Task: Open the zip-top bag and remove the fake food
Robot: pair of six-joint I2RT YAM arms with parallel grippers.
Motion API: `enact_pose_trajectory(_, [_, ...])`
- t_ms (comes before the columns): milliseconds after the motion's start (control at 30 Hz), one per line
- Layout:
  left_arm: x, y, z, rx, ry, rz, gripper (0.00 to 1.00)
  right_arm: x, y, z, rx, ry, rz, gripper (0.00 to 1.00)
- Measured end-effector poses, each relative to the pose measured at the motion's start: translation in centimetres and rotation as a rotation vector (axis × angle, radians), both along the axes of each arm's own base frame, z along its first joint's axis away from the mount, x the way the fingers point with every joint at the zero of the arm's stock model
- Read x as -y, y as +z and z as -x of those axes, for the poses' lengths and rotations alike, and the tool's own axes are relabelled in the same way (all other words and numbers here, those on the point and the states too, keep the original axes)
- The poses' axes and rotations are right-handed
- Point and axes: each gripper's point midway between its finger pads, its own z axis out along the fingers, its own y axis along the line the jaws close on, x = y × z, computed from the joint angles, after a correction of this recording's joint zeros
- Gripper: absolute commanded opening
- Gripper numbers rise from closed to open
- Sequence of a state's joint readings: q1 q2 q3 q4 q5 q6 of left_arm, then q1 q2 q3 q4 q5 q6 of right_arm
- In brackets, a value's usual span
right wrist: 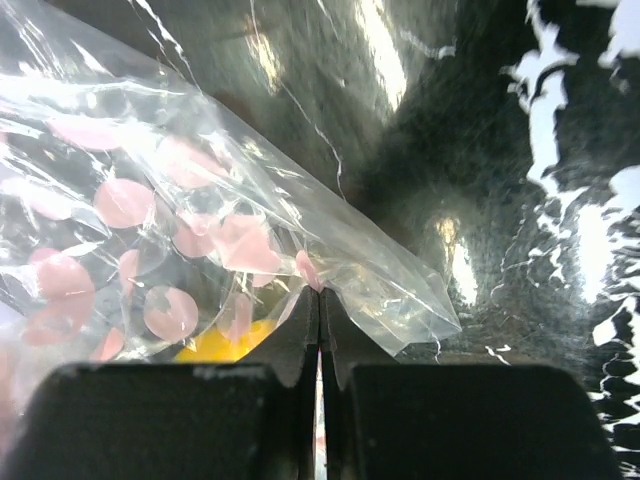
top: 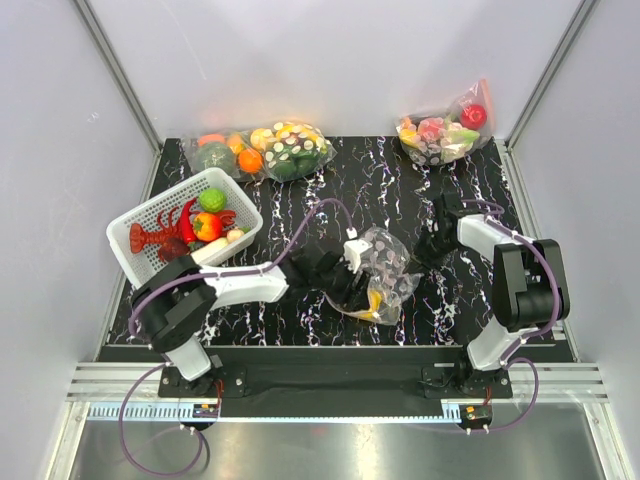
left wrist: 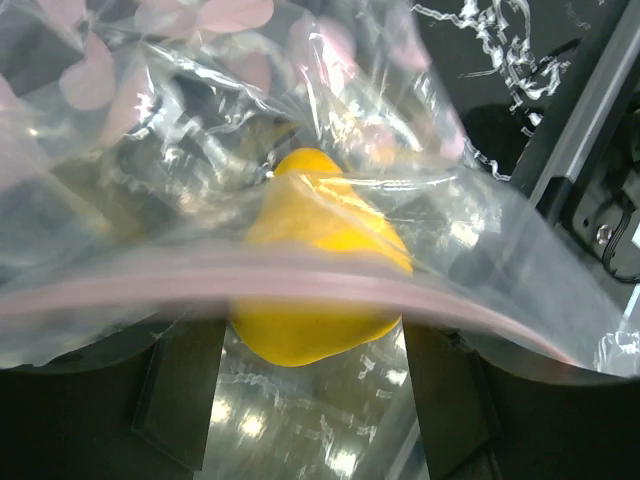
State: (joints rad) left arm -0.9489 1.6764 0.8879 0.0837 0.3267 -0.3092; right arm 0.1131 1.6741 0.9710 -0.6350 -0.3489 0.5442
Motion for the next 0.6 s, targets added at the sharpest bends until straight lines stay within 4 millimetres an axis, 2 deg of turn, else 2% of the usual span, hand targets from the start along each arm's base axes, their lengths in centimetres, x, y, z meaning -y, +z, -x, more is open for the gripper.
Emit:
enact_pose_trajectory(133, [-1.7, 1.2, -0.4, 0.009, 0.026, -0.014, 0.4, 0.6, 0.0, -0.7, 0.01, -0.01, 0.011, 0.0])
enact_pose_trajectory(333, [-3.3, 4.6, -1.2, 0.047, 0.061, 0.023, 0.39, 2.0, 0.1, -1.7, 0.029, -0.039, 0.028, 0.0])
enact_pose_trajectory(600, [-6.9, 8.4, -2.3, 0.07, 0.146, 0.045, 0.39, 4.6, 0.8, -4.3, 0.077, -0.084, 0.06, 0.0])
